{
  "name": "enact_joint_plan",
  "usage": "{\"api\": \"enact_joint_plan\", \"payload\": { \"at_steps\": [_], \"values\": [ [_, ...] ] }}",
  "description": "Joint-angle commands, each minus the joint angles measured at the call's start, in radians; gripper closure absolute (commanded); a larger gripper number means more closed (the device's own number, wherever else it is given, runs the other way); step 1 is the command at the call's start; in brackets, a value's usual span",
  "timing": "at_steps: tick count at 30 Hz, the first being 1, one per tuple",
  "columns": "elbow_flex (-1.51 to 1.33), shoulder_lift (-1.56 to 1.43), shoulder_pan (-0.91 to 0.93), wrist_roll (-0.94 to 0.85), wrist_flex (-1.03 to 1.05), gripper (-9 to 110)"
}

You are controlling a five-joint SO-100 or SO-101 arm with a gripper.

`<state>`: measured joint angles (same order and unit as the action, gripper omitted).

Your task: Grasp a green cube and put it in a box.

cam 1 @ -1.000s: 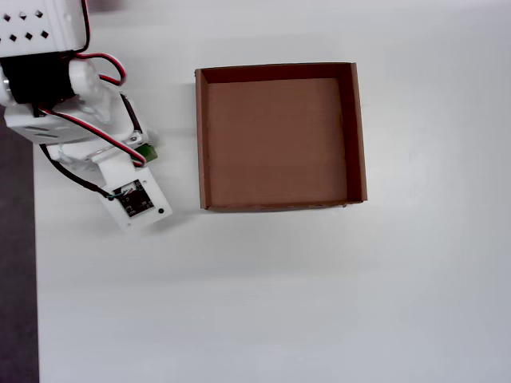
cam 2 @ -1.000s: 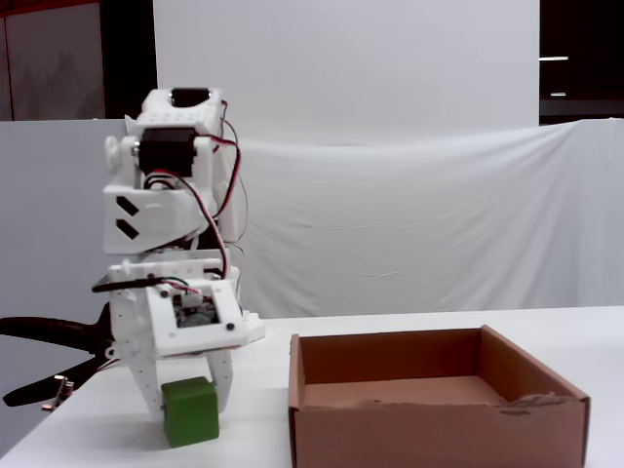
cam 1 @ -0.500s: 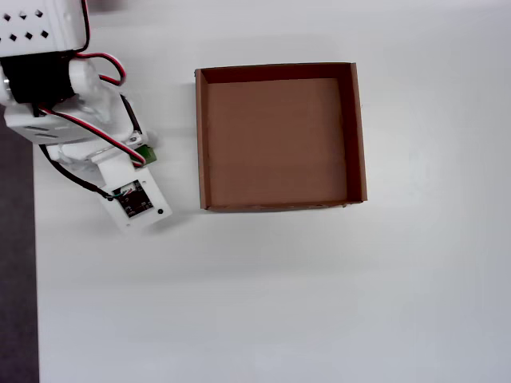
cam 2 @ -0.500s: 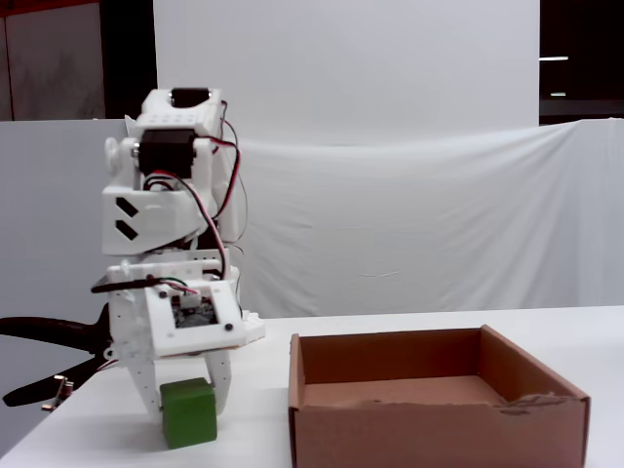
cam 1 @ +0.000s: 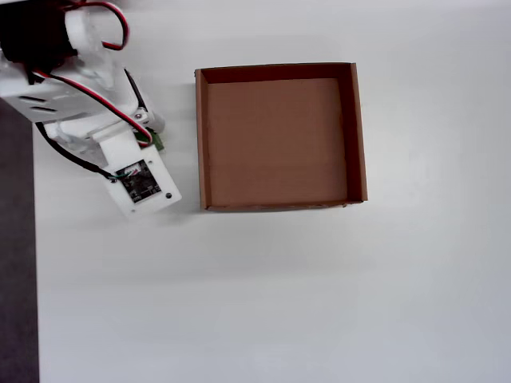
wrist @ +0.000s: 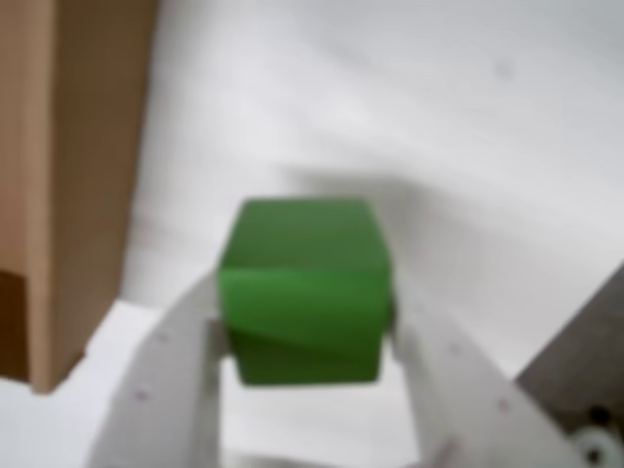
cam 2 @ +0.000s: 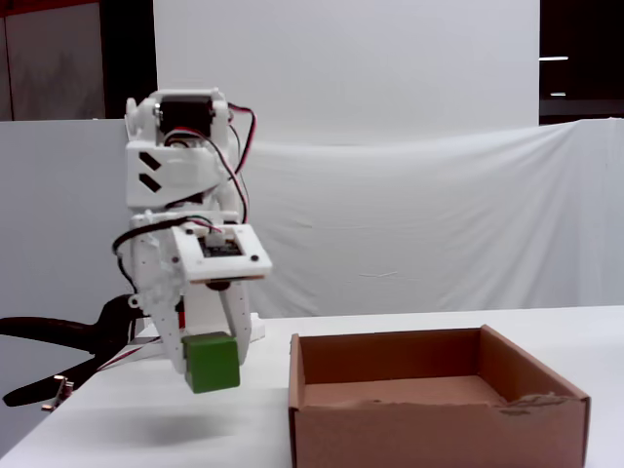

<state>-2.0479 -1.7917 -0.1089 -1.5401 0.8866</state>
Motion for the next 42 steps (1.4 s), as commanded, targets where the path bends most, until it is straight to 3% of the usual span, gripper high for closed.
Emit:
{"api": "enact_joint_plan", "payload": {
  "at_steps": [1, 16, 25, 42],
  "values": [
    [0.037, -0.074, -0.028, 0.009, 0.017, 89],
    [0.044, -0.301, -0.278, 0.103, 0.106, 89],
    [0.169, -0.1, -0.451, 0.193, 0.077, 89],
    [0.156, 0.238, -0.457, 0.212, -0.146, 90]
  ]
}}
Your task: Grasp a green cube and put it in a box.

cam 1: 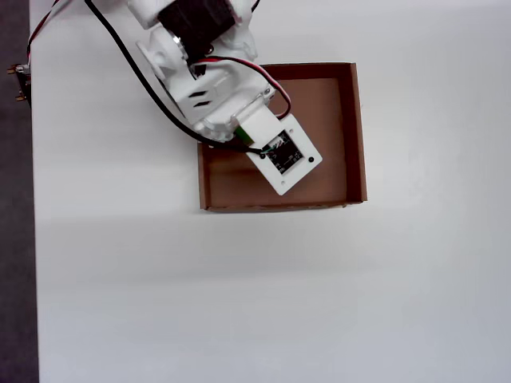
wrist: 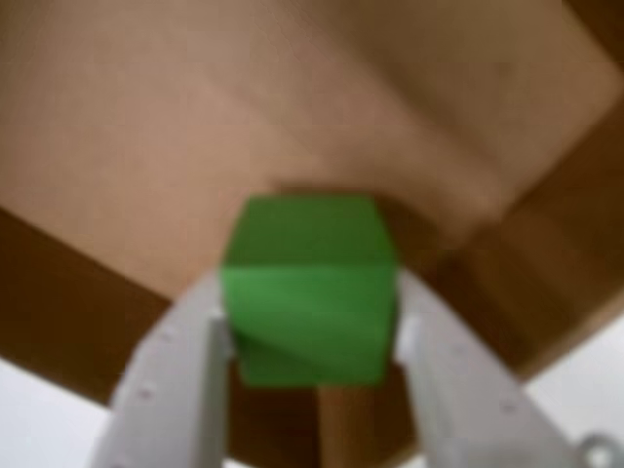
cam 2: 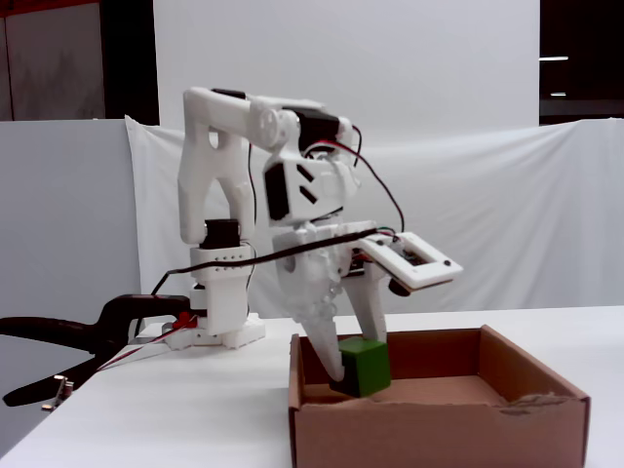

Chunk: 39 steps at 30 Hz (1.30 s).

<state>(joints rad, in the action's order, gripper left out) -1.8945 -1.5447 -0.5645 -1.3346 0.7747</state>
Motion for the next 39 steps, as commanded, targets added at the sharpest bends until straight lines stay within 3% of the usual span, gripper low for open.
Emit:
{"api": "enact_joint_plan", "payload": {
  "at_steps": [1, 19, 24, 30, 39],
  "values": [
    [-0.006, -0.002, -0.005, 0.006, -0.046, 90],
    [-0.095, 0.012, -0.029, 0.018, -0.114, 90],
    [-0.081, -0.011, -0.021, 0.028, -0.087, 83],
    [-0.055, -0.155, 0.041, 0.041, 0.02, 80],
    [-0.146, -0.549, 0.25, 0.255, 0.244, 80]
  ]
}}
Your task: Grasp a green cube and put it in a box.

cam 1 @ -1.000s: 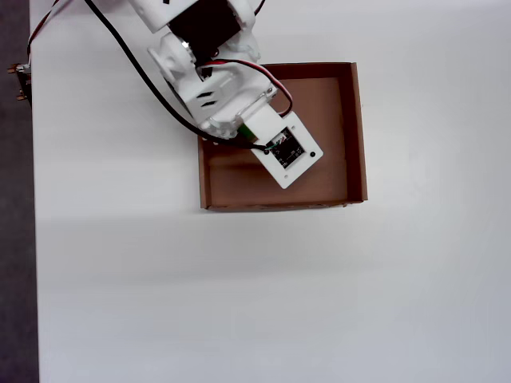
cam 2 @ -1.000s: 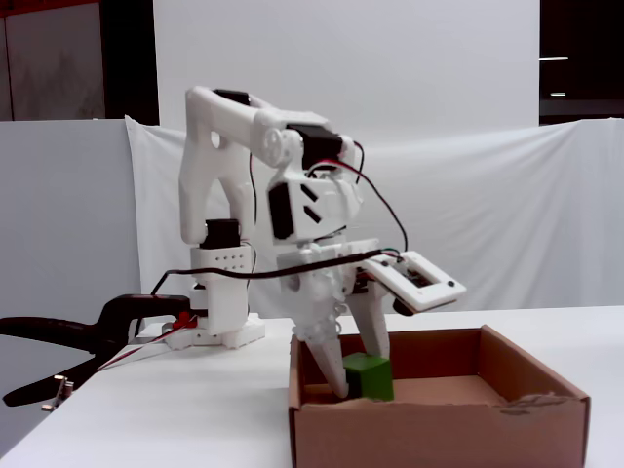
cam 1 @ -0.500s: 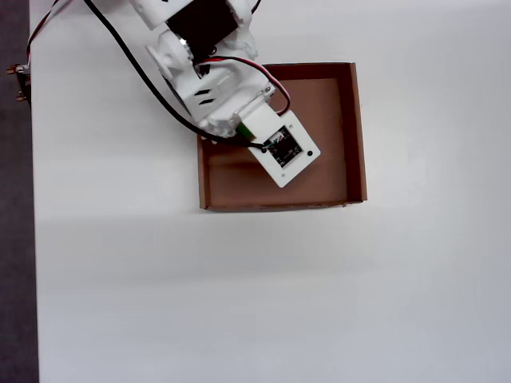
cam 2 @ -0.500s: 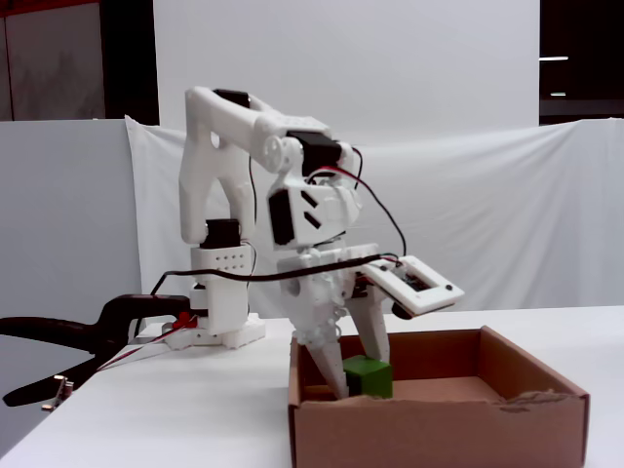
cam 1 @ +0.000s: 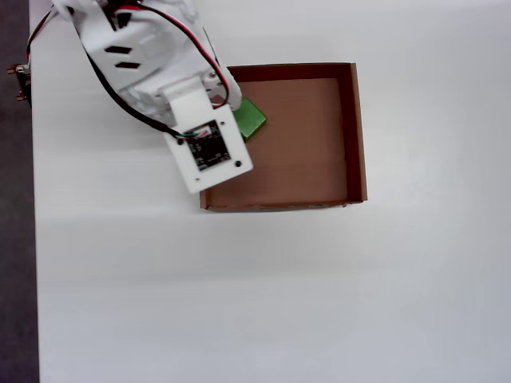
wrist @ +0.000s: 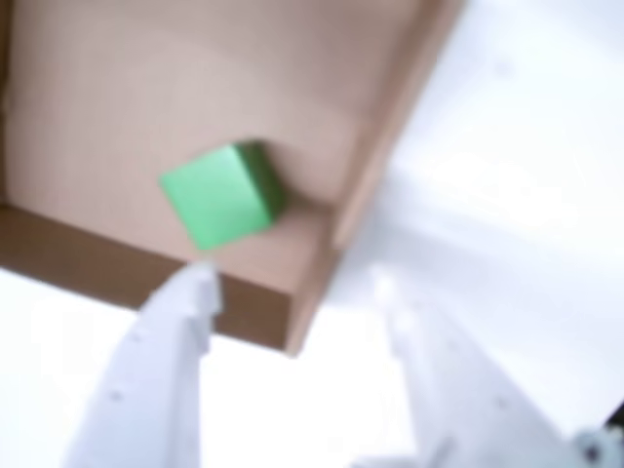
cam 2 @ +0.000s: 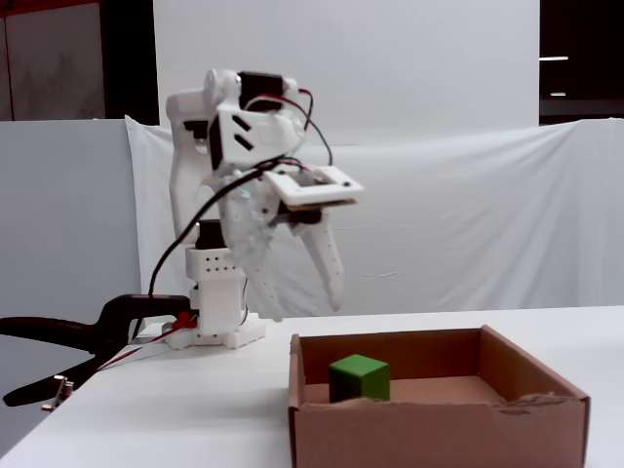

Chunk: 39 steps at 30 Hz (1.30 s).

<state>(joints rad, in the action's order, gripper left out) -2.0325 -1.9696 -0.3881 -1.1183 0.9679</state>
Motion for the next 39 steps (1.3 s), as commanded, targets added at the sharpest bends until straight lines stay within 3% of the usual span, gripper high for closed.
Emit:
{"api": "enact_joint_plan", "payload": {
  "at_steps": [1, 12, 21, 39],
  "values": [
    [-0.032, -0.173, 0.112, 0.048, 0.089, 80],
    [-0.583, -0.798, 0.449, 0.123, 0.172, 80],
    [-0.91, -1.129, 0.489, 0.227, 0.186, 80],
    [-0.939, -1.215, 0.509, 0.27, 0.253, 80]
  ]
}}
